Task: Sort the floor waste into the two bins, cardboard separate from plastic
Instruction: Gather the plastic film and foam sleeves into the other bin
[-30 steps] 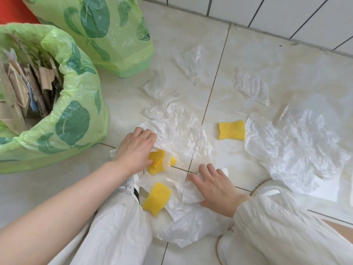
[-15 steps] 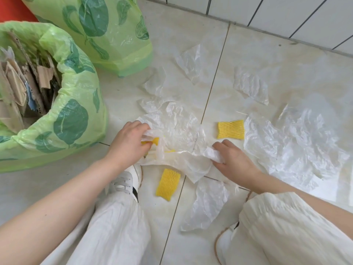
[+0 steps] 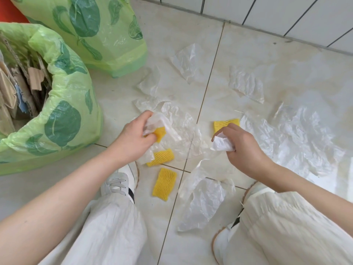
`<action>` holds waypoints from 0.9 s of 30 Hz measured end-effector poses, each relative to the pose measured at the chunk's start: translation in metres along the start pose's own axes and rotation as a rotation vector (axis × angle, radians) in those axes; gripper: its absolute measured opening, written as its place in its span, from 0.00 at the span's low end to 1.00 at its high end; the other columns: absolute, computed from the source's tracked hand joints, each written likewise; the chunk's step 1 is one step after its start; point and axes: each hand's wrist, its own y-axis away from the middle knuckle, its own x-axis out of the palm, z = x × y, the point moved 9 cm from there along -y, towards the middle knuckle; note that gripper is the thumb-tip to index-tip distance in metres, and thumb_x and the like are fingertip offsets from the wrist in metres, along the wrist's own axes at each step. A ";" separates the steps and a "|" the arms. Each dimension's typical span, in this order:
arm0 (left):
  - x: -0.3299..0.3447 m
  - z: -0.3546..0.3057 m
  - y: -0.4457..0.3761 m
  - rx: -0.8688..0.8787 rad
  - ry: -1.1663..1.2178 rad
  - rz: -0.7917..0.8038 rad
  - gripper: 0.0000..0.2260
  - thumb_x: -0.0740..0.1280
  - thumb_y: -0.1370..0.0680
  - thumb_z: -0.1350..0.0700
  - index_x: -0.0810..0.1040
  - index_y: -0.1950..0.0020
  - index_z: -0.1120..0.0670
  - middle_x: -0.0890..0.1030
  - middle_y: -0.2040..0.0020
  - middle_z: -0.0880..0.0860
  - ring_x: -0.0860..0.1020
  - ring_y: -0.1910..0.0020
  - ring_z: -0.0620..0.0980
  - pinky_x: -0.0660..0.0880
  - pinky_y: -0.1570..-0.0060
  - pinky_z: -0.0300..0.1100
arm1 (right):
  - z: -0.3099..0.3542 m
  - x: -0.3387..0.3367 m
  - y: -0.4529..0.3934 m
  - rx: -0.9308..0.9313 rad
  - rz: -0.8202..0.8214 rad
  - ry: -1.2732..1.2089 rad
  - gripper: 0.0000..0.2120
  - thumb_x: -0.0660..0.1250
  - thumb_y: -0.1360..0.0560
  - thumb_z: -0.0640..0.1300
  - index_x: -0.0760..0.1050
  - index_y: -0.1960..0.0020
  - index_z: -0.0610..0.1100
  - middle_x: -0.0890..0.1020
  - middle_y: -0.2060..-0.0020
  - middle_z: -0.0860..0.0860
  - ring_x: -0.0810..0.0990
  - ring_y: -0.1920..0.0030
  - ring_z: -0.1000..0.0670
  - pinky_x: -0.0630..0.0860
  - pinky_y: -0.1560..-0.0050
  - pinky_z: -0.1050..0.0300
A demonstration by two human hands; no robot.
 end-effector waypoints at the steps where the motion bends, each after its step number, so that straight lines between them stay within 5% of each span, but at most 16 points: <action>1: 0.007 -0.002 0.002 0.010 -0.034 0.046 0.13 0.64 0.27 0.58 0.70 0.44 0.50 0.77 0.58 0.53 0.76 0.51 0.58 0.74 0.51 0.49 | 0.002 0.003 0.001 -0.021 0.032 0.019 0.21 0.56 0.38 0.24 0.77 0.52 0.40 0.73 0.60 0.49 0.73 0.63 0.45 0.69 0.65 0.54; 4: 0.031 -0.003 0.011 0.007 -0.145 0.161 0.16 0.65 0.28 0.58 0.69 0.41 0.49 0.77 0.56 0.52 0.75 0.55 0.55 0.71 0.54 0.45 | 0.012 0.013 0.011 -0.102 0.141 0.044 0.18 0.58 0.36 0.28 0.75 0.52 0.44 0.69 0.62 0.54 0.70 0.64 0.50 0.67 0.64 0.58; 7: 0.063 -0.002 0.027 0.082 -0.376 0.284 0.25 0.66 0.30 0.50 0.64 0.34 0.47 0.74 0.49 0.48 0.73 0.46 0.52 0.68 0.45 0.47 | 0.025 0.026 0.029 -0.222 0.269 0.158 0.16 0.58 0.36 0.35 0.74 0.51 0.44 0.70 0.60 0.52 0.69 0.61 0.51 0.70 0.64 0.57; 10: 0.094 0.005 0.042 0.261 -0.733 0.397 0.31 0.67 0.33 0.44 0.60 0.33 0.44 0.68 0.46 0.47 0.68 0.43 0.51 0.63 0.45 0.48 | 0.028 0.054 0.052 -0.359 0.429 0.365 0.25 0.62 0.43 0.45 0.73 0.45 0.47 0.73 0.59 0.49 0.72 0.63 0.47 0.72 0.67 0.54; 15: 0.126 0.022 0.056 0.453 -0.970 0.494 0.35 0.73 0.37 0.50 0.60 0.34 0.44 0.66 0.44 0.51 0.67 0.44 0.54 0.64 0.48 0.49 | 0.010 0.105 0.090 -0.451 0.618 0.680 0.42 0.70 0.48 0.66 0.69 0.38 0.50 0.72 0.55 0.46 0.71 0.60 0.46 0.73 0.62 0.50; 19: 0.128 0.027 0.052 0.460 -0.988 0.499 0.34 0.74 0.36 0.47 0.60 0.37 0.45 0.65 0.43 0.51 0.67 0.44 0.53 0.61 0.49 0.48 | 0.000 0.125 0.095 -0.471 0.635 0.772 0.41 0.75 0.50 0.64 0.69 0.41 0.50 0.73 0.55 0.45 0.72 0.60 0.45 0.72 0.61 0.50; 24: 0.130 0.030 0.051 0.452 -0.983 0.523 0.27 0.73 0.35 0.46 0.63 0.42 0.49 0.66 0.44 0.50 0.68 0.45 0.52 0.61 0.50 0.47 | 0.004 0.116 0.069 -0.400 0.447 0.684 0.25 0.74 0.43 0.57 0.73 0.50 0.50 0.75 0.59 0.48 0.74 0.62 0.47 0.70 0.65 0.54; 27: 0.130 0.031 0.051 0.464 -0.983 0.531 0.25 0.72 0.33 0.44 0.67 0.42 0.50 0.67 0.44 0.50 0.67 0.43 0.52 0.61 0.49 0.47 | -0.005 0.107 0.055 -0.337 0.369 0.607 0.25 0.76 0.44 0.52 0.71 0.50 0.51 0.74 0.59 0.48 0.74 0.62 0.48 0.70 0.67 0.55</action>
